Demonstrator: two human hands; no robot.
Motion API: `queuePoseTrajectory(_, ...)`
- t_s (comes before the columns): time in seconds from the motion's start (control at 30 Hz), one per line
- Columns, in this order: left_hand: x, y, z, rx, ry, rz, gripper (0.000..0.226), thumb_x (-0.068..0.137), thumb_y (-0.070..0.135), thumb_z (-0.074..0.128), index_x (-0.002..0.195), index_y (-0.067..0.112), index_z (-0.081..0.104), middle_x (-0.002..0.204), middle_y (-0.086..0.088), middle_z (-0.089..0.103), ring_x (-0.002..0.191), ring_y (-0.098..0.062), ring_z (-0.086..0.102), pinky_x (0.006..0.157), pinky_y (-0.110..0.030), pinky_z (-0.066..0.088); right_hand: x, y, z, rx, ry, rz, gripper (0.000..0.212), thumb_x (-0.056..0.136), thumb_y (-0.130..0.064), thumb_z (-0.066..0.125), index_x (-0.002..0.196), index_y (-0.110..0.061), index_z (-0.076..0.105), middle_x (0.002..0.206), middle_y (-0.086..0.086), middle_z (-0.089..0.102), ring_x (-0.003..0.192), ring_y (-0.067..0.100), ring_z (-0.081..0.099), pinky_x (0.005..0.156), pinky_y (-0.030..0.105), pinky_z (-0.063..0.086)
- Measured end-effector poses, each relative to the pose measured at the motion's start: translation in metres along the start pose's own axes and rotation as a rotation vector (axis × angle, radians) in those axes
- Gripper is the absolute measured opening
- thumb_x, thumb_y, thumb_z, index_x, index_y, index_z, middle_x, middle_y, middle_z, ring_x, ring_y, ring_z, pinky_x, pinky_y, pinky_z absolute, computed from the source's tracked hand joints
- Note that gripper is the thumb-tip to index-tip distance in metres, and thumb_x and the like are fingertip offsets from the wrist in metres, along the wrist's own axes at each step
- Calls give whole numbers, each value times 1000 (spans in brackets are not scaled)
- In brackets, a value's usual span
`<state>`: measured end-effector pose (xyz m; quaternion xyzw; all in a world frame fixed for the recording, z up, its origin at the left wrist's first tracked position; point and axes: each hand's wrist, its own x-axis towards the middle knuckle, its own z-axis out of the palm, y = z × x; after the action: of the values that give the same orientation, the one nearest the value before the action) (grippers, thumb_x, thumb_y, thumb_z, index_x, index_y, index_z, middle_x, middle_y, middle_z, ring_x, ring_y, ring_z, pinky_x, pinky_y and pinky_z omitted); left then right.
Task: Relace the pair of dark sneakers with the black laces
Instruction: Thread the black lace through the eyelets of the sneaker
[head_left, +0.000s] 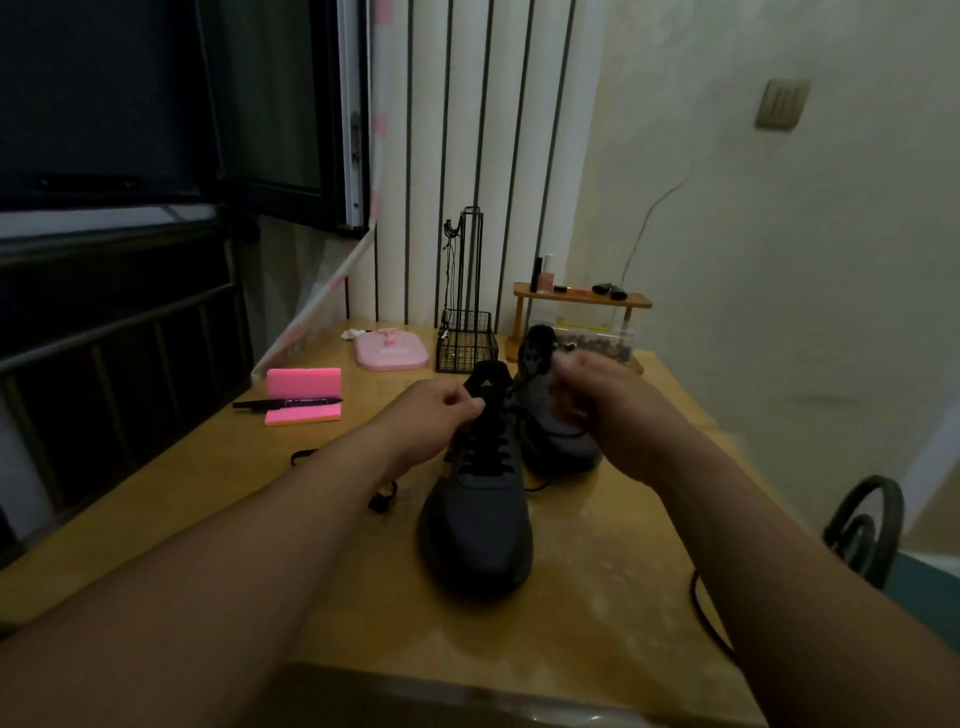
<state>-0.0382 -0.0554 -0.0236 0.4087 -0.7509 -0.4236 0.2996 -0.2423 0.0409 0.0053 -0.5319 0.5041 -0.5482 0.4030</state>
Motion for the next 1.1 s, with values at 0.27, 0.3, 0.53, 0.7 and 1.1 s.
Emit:
queuePoseTrajectory(0.27, -2, 0, -2, -29, 6, -30, 29, 108, 38, 54, 98, 14, 67, 102, -7, 71, 100, -22, 66, 80, -33, 47, -2, 25, -16, 13, 280, 194, 28, 104, -28, 54, 80, -13, 57, 73, 3, 54, 70, 21, 54, 68, 38, 47)
queuePoseTrajectory(0.3, -3, 2, -1, -4, -4, -23, 30, 107, 40, 55, 99, 14, 67, 101, -6, 71, 98, -21, 66, 78, -32, 48, -4, 32, -13, -322, 290, 256, 26, 104, -33, 57, 90, -11, 62, 81, 4, 59, 76, 21, 57, 69, 38, 50)
queuePoseTrajectory(0.53, -2, 3, 5, 80, 17, 38, 23, 105, 37, 59, 98, 17, 66, 95, -5, 69, 90, -18, 67, 70, -30, 49, -6, 42, 48, -994, 355, -90, 30, 92, -54, 66, 99, -29, 50, 89, -10, 56, 77, 8, 56, 63, 32, 51)
queuePoseTrajectory(0.7, 0, -2, 2, 257, -7, 75, 18, 102, 29, 65, 87, 19, 64, 87, -3, 64, 81, -16, 61, 67, -29, 44, 5, 56, 62, -880, 267, 22, 33, 93, -51, 68, 96, -25, 47, 88, -6, 60, 75, 11, 58, 58, 34, 46)
queuePoseTrajectory(1.1, -5, -13, -11, -103, 172, -53, 25, 104, 36, 58, 107, 12, 60, 101, -15, 69, 87, -23, 66, 71, -34, 49, 5, 65, 60, -805, 292, 16, 36, 93, -52, 69, 95, -24, 48, 88, -3, 61, 78, 15, 59, 70, 43, 53)
